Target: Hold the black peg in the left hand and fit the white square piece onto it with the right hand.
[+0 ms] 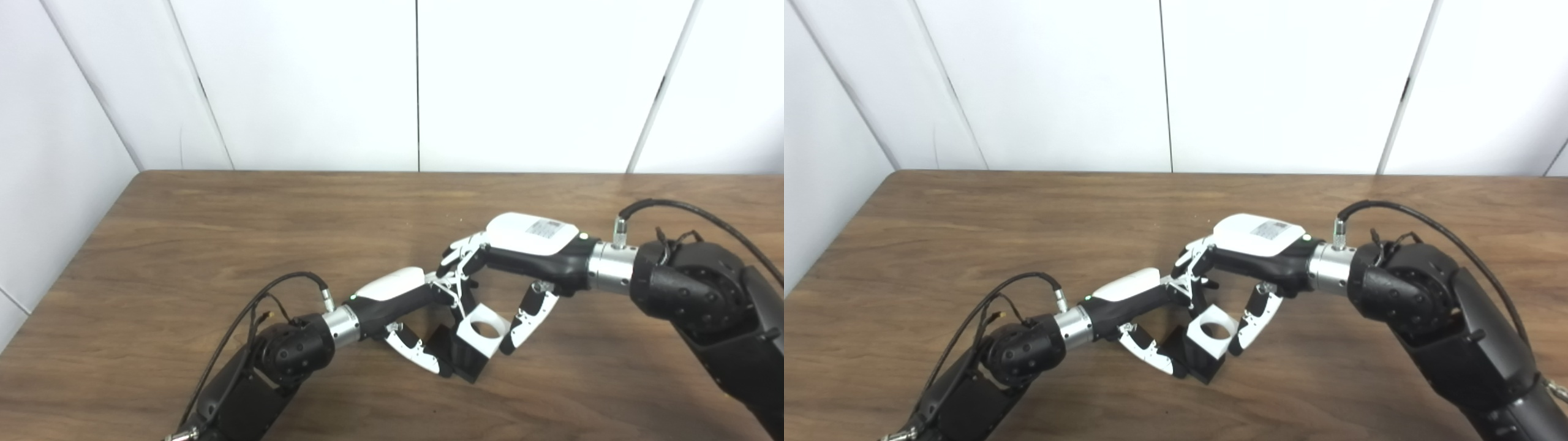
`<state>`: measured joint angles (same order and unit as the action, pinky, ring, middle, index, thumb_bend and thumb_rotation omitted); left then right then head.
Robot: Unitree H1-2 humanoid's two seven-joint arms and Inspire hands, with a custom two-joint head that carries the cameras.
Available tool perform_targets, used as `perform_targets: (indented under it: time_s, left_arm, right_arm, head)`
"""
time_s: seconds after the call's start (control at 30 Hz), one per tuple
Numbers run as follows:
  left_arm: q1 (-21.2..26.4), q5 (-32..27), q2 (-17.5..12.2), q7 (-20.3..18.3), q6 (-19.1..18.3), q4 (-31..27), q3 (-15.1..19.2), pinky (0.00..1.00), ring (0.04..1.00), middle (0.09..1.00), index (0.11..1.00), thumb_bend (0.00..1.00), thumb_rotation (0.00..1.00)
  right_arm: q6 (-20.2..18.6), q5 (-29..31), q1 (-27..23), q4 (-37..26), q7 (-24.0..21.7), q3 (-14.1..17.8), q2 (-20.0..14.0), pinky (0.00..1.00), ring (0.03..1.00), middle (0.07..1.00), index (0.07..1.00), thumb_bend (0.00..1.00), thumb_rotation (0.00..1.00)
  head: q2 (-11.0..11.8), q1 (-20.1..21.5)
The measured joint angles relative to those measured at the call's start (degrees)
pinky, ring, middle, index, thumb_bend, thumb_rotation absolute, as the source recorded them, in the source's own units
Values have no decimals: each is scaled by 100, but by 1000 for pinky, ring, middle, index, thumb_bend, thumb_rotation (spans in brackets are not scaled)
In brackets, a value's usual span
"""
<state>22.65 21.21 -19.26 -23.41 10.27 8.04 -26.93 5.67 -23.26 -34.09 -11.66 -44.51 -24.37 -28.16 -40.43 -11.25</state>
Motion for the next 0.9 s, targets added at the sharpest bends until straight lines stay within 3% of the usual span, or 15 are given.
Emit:
perform_targets:
  time_s: [0.9]
  left_arm:
    - [-23, 3, 16, 61, 2, -2, -19, 1000, 1000, 956, 493, 520, 80]
  right_arm:
    - [180, -231, 22, 581, 158, -114, 424, 874, 900, 830, 480, 512, 140]
  head:
    - [-18, -53]
